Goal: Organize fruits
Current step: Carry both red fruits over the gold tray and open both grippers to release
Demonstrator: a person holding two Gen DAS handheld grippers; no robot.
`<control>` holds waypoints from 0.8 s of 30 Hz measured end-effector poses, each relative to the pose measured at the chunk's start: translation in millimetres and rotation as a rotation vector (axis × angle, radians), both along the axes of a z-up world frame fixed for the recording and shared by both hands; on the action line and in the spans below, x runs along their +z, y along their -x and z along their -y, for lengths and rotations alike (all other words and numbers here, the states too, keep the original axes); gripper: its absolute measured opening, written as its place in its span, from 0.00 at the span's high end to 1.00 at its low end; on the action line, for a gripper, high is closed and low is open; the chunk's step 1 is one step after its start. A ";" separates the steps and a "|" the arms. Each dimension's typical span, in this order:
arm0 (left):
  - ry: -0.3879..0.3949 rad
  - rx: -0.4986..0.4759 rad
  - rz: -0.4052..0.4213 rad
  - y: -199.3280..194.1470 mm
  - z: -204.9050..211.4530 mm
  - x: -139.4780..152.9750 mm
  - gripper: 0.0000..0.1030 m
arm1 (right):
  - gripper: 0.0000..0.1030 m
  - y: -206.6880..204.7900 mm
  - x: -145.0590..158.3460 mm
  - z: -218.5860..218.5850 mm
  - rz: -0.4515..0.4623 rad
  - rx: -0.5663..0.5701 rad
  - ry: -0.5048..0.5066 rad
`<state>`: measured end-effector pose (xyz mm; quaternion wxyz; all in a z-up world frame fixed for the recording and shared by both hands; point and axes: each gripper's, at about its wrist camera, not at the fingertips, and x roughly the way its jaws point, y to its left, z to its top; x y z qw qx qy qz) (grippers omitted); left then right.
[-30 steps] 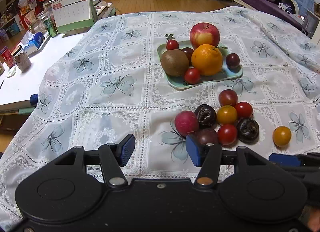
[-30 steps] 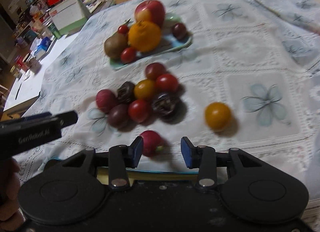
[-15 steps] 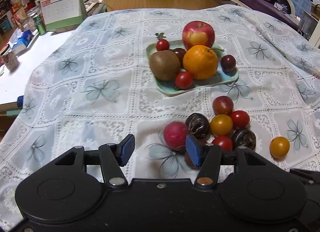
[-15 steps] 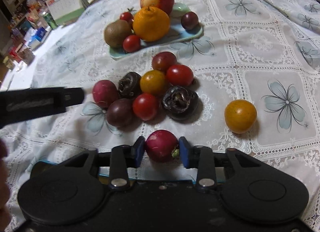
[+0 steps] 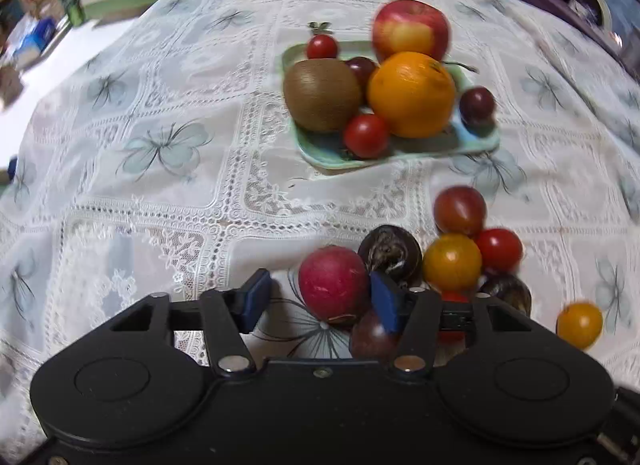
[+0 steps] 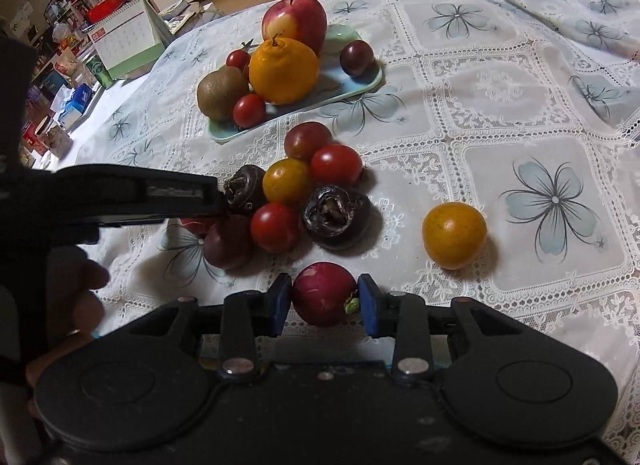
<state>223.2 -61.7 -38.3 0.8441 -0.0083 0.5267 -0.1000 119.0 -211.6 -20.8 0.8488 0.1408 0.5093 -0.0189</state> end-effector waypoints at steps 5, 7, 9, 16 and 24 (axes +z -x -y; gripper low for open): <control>0.076 0.002 -0.020 -2.3 -8.0 5.8 0.55 | 0.65 0.4 -0.5 -0.1 0.001 0.004 -0.004; 0.063 0.012 -0.015 2.0 -11.7 13.0 0.55 | 0.65 1.3 2.2 0.1 0.004 0.004 -0.008; 0.060 0.019 -0.006 9.8 -17.5 23.9 0.55 | 0.65 4.2 8.2 1.0 0.012 -0.003 -0.013; 0.049 -0.002 0.037 67.1 -41.4 65.7 0.55 | 0.65 35.1 46.6 3.7 0.071 0.022 -0.059; 0.042 -0.025 0.028 142.3 -68.7 63.2 0.55 | 0.64 79.6 62.0 0.4 0.019 0.100 -0.065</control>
